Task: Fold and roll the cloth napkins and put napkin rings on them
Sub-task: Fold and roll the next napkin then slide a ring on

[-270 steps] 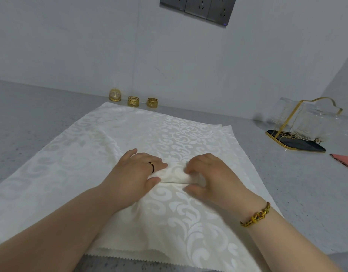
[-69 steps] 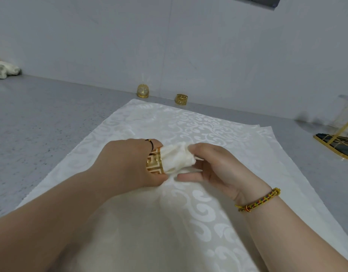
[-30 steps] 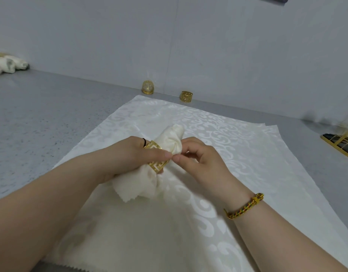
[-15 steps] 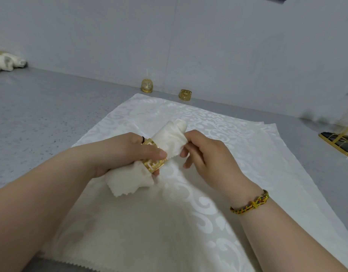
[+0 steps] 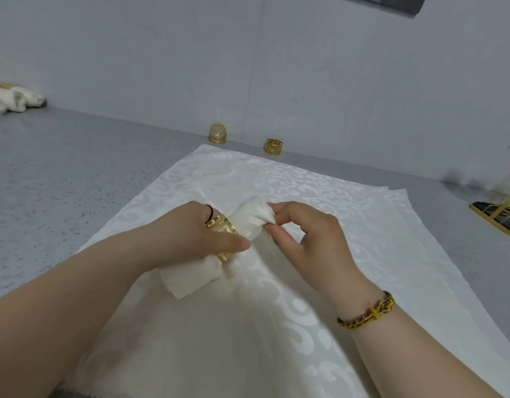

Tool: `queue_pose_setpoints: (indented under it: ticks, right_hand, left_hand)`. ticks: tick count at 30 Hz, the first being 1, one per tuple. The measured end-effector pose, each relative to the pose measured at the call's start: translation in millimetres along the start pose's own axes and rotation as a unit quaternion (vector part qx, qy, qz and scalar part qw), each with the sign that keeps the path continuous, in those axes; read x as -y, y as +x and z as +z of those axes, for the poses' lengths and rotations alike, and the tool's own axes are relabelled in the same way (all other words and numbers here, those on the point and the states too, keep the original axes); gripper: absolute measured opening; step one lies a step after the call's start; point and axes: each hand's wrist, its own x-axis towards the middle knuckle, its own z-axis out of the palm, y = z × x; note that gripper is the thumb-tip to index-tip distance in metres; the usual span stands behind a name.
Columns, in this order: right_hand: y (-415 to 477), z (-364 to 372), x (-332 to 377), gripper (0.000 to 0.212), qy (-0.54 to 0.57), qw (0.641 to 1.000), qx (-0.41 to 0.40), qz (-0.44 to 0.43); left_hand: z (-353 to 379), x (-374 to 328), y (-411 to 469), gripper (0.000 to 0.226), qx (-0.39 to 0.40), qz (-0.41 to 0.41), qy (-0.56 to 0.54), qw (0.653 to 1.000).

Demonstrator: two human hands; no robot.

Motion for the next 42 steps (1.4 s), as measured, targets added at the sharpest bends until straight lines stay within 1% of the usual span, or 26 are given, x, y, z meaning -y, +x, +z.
queue_pose_setpoints:
  ticks: [2,4,7,10,11,13,14,16,17,19,21,23,24,25,26,28,30,32,34,35,36,38,39,40,41,42]
  right_hand:
    - [-1,0,0,0.03,0.016,1.0,0.022,0.009]
    - [-2,-1,1,0.028,0.041,0.998,0.038,0.022]
    - [-2,-3,2,0.003,0.099,0.989,0.072,0.079]
    - [0,-8,4,0.036,0.212,0.959,0.093,0.161]
    - [1,-9,6,0.038,0.247,0.944,0.098,0.198]
    - [1,-6,8,0.032,0.283,0.918,0.111,0.254]
    - [-1,-2,9,0.03,0.29,0.911,0.119,0.268]
    - [-2,9,12,0.029,0.282,0.911,0.132,0.269]
    - [-2,12,13,0.026,0.276,0.915,0.129,0.265]
    - [-2,13,9,0.019,0.283,0.912,0.113,0.275]
    - [-3,10,3,0.021,0.31,0.893,0.09,0.314]
    - [-1,6,-1,0.021,0.352,0.865,0.056,0.353]
    - [-1,5,-2,0.02,0.354,0.863,0.044,0.357]
    - [-1,4,-3,0.019,0.33,0.876,0.041,0.349]
    - [-1,2,-4,0.023,0.285,0.899,0.053,0.328]
    - [-1,0,-3,0.036,0.179,0.942,0.113,0.261]
    - [-2,0,-2,0.041,0.116,0.954,0.162,0.225]
    - [0,-3,-1,0.045,0.101,0.95,0.191,0.223]
    - [0,-8,-3,0.061,0.061,0.947,0.236,0.208]
    - [0,-10,-4,0.067,0.022,0.946,0.263,0.19]
    - [0,-11,-4,0.068,-0.011,0.946,0.275,0.17]
    - [0,-12,-4,0.051,-0.044,0.954,0.262,0.137]
    - [1,-12,-3,0.042,-0.048,0.959,0.251,0.122]
    - [1,-12,-2,0.036,-0.047,0.964,0.237,0.11]
    - [2,-13,0,0.032,-0.046,0.968,0.224,0.103]
    - [3,-14,0,0.031,-0.042,0.972,0.21,0.1]
  left_hand:
    - [-1,-1,-1,0.025,-0.005,0.016,0.003,1.0]
    - [-1,-2,-4,0.024,-0.004,0.03,0.023,0.999]
    - [0,-2,-5,0.036,-0.022,0.044,0.108,0.993]
    - [2,-2,-5,0.041,-0.071,0.077,0.233,0.967]
    - [3,-2,-6,0.04,-0.09,0.096,0.273,0.953]
    - [7,0,-6,0.042,-0.115,0.132,0.316,0.933]
    - [9,1,-6,0.047,-0.125,0.152,0.326,0.925]
    - [14,1,-6,0.064,-0.135,0.197,0.332,0.913]
    - [15,1,-5,0.068,-0.127,0.206,0.318,0.917]
    - [14,2,-3,0.073,-0.097,0.193,0.235,0.948]
    - [10,8,4,0.078,-0.077,0.171,0.107,0.976]
    - [6,18,12,0.077,-0.053,0.158,-0.003,0.986]
    - [5,22,15,0.077,-0.024,0.151,-0.021,0.988]
    - [4,25,15,0.077,0.01,0.144,-0.012,0.989]
    - [4,27,15,0.082,0.04,0.143,0.018,0.989]
    - [5,29,15,0.097,0.061,0.157,0.093,0.981]
    - [6,32,19,0.109,0.05,0.177,0.168,0.969]
    - [9,29,18,0.117,0.047,0.186,0.23,0.954]
    - [9,26,18,0.11,0.043,0.196,0.258,0.945]
    - [8,24,16,0.096,0.044,0.197,0.254,0.946]
    - [6,23,15,0.075,0.042,0.201,0.234,0.95]
    - [2,25,17,0.036,0.015,0.202,0.214,0.956]
    - [-2,21,14,0.029,0.004,0.202,0.225,0.953]
    - [-3,19,15,0.027,-0.004,0.206,0.258,0.944]
    - [-4,15,13,0.028,-0.036,0.22,0.285,0.932]
    - [-4,13,15,0.026,-0.102,0.272,0.305,0.907]
